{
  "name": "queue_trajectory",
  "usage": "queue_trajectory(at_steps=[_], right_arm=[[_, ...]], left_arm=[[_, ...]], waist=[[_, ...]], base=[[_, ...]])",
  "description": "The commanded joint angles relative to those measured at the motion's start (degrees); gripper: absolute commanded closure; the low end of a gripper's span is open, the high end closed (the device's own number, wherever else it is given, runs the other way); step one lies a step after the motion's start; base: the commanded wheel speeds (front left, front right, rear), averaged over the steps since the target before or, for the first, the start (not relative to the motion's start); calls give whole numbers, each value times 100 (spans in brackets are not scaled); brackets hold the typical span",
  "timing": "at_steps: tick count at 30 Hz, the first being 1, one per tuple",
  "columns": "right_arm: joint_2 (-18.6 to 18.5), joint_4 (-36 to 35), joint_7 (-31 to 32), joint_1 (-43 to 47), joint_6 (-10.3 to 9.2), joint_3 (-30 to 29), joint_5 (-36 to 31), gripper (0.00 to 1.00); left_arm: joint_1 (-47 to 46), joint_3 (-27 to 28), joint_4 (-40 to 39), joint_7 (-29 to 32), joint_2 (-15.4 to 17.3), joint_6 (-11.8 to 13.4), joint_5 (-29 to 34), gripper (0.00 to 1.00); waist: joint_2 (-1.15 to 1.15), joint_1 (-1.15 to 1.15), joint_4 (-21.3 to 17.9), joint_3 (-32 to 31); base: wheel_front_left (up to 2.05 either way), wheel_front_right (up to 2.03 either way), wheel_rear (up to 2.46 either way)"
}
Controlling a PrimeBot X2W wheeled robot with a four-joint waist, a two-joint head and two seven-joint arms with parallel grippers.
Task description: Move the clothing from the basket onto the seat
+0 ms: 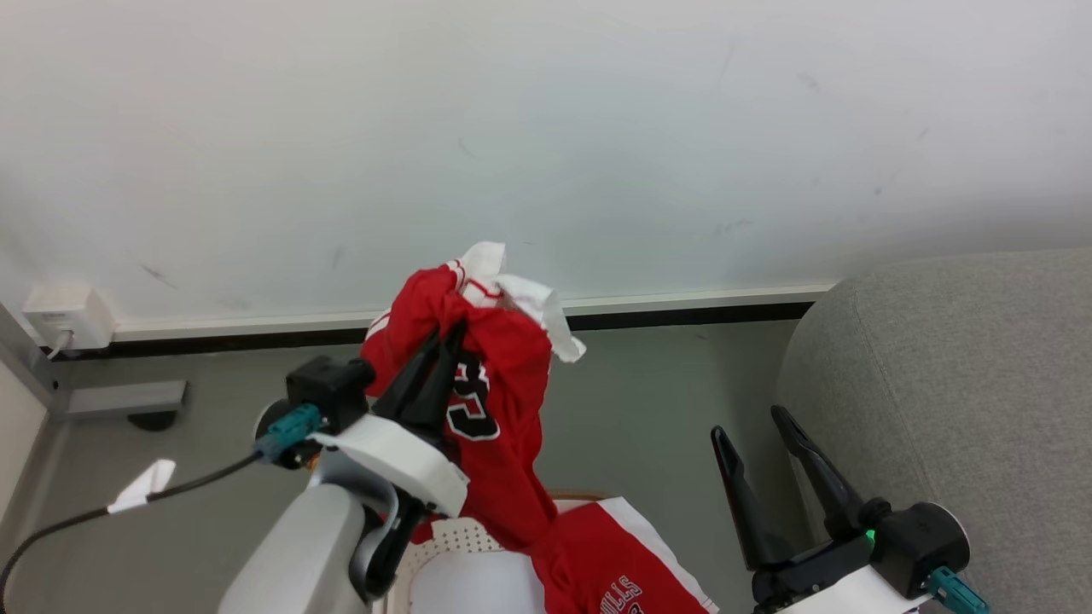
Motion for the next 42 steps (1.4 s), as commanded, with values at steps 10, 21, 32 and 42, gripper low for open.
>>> queue_trajectory(at_steps=[10,21,32,42], right_arm=[[-26,55,5,-157,-12,235,125,0],[-144,226,5,-338,-12,752,205,0],[-210,855,5,-975,-12,1966,595,0],[-67,1798,5,-1507,-12,2615,1141,0]], left_arm=[[-102,190,-943,354,199,189,-205,100],[55,124,-1251,467,210,295,-249,100],[77,-255,-1284,522,-46,210,-246,100],[202,-783,-1352,619,-327,116,-336,100]], waist=[[0,1,-77,-17],[0,1,-18,-15],[0,1,283,-75],[0,1,697,-126]], base=[[0,0,0],[0,0,0],[0,0,0],[0,0,0]])
